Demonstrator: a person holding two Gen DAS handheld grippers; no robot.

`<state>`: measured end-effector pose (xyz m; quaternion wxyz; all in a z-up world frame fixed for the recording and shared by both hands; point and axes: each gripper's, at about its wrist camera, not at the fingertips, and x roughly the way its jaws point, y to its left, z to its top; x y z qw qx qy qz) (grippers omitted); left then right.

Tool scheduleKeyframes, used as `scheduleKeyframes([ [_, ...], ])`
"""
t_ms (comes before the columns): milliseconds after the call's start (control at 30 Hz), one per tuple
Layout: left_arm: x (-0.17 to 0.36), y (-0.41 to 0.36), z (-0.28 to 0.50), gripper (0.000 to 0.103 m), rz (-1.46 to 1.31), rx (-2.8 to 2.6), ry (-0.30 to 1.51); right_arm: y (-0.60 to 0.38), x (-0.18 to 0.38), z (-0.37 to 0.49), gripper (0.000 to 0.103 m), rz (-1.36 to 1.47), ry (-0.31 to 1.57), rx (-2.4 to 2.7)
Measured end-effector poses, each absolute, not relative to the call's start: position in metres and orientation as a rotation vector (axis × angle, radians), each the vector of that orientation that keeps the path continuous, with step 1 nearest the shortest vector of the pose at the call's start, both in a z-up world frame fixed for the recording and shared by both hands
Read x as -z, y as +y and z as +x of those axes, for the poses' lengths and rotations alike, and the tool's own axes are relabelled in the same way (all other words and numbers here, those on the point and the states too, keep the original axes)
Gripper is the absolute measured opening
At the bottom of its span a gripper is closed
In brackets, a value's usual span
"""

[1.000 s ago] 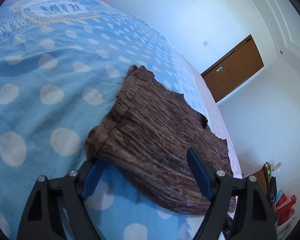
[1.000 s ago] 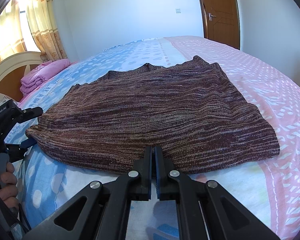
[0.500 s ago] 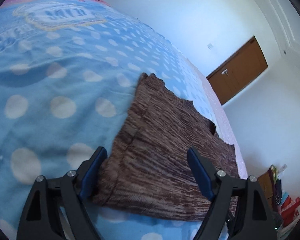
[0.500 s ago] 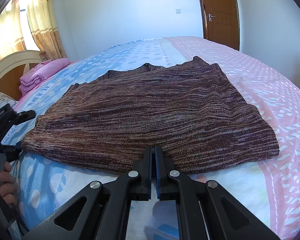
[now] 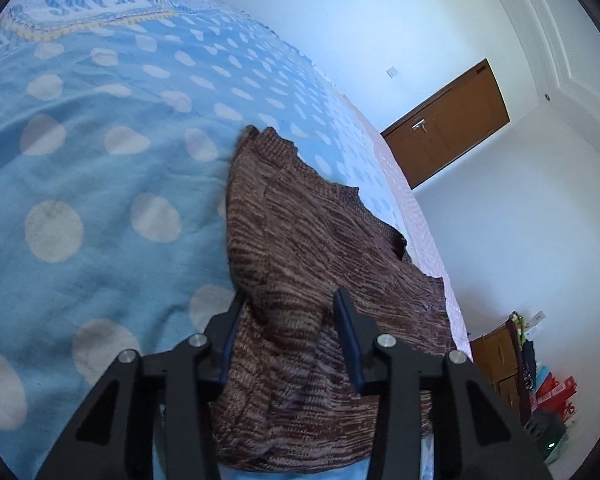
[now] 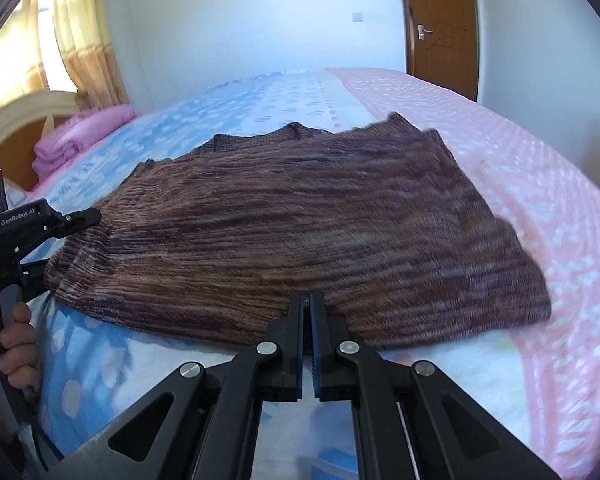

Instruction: Fold small clothes

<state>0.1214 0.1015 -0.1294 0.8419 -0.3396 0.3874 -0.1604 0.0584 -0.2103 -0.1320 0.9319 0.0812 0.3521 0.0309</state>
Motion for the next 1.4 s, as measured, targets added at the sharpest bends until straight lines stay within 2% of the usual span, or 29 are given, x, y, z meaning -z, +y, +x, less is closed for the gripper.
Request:
scheduleKeyframes([
  [200,0.127,0.096,0.127,0.051,-0.705,0.295,0.826,-0.176,0.107,0.108,0.003,0.183,0.684,-0.142],
  [300,0.125,0.093,0.128,0.044,-0.662,0.291,0.827,-0.166,0.131,0.136,0.003,0.204,0.762,-0.135],
  [367,0.126,0.093,0.128,0.03,-0.632,0.287,0.832,-0.168,0.144,0.139,0.003,0.245,0.778,-0.138],
  [433,0.127,0.095,0.129,0.027,-0.641,0.286,0.829,-0.172,0.143,0.139,0.002,0.269,0.783,-0.155],
  [633,0.097,0.074,0.124,0.025,-0.534,0.3,0.754,-0.175,0.145,0.139,0.002,0.293,0.783,-0.167],
  [867,0.063,0.014,0.128,0.023,-0.356,0.447,0.69,-0.205,0.131,0.127,0.003,0.428,0.744,-0.211],
  [1100,0.088,-0.03,0.131,0.022,-0.282,0.516,0.764,-0.259,0.105,0.131,0.003,0.482,0.697,-0.216],
  [1167,0.095,-0.031,0.13,0.022,-0.299,0.517,0.772,-0.267,0.103,0.145,0.012,0.524,0.721,-0.254],
  [1200,0.095,-0.03,0.129,0.022,-0.298,0.515,0.766,-0.27,0.104,0.152,0.042,0.553,0.739,-0.275],
  [1233,0.094,-0.03,0.129,0.022,-0.294,0.514,0.763,-0.273,0.106,0.16,0.078,0.595,0.751,-0.3],
  [1267,0.094,-0.03,0.129,0.022,-0.291,0.512,0.763,-0.275,0.106,0.166,0.087,0.634,0.745,-0.324],
  [1400,0.096,-0.028,0.127,0.022,-0.3,0.514,0.752,-0.261,0.111,0.202,0.088,0.706,0.78,-0.433],
])
